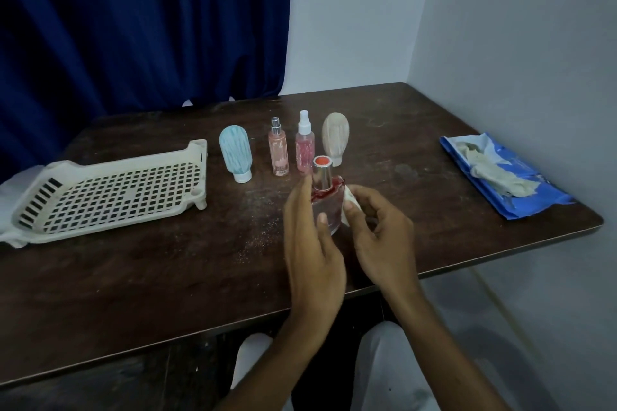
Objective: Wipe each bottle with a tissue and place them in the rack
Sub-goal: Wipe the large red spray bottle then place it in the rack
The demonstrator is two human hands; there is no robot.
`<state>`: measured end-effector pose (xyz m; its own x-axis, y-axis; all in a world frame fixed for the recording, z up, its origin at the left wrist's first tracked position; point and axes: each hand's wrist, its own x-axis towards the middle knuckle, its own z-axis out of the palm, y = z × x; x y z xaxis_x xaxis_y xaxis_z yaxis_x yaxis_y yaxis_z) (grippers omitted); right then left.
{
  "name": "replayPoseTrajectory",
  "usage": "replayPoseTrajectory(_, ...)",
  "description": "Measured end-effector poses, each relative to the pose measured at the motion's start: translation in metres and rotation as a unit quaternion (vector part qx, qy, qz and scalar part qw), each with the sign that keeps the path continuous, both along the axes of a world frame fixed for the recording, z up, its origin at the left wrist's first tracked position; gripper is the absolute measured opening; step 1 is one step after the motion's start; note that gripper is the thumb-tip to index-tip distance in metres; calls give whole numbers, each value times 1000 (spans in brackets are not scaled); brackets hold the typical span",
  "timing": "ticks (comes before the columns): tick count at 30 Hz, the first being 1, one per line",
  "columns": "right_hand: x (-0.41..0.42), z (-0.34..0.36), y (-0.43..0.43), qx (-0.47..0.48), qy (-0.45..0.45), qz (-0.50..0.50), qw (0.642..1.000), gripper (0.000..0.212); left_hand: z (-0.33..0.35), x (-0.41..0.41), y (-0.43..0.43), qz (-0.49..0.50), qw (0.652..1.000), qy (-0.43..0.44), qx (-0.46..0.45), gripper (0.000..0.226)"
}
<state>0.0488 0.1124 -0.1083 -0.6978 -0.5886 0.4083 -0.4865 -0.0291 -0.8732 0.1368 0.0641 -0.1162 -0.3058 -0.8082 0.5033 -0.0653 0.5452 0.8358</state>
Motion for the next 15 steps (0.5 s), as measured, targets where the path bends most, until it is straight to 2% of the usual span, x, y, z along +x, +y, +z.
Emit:
replayPoseTrajectory(4,0,-2,0,18,28,-6,999,22,0,-3,-15,-51,997,30,45,46)
replayPoseTrajectory(10,6,0,4,8,79,-24,997,20,20,-7,-50,-89,991,-27,97,48)
replayPoseTrajectory(15,19,-2,9,-25,122,-30,992,21,25,-20,-61,-96,990,24,98,40)
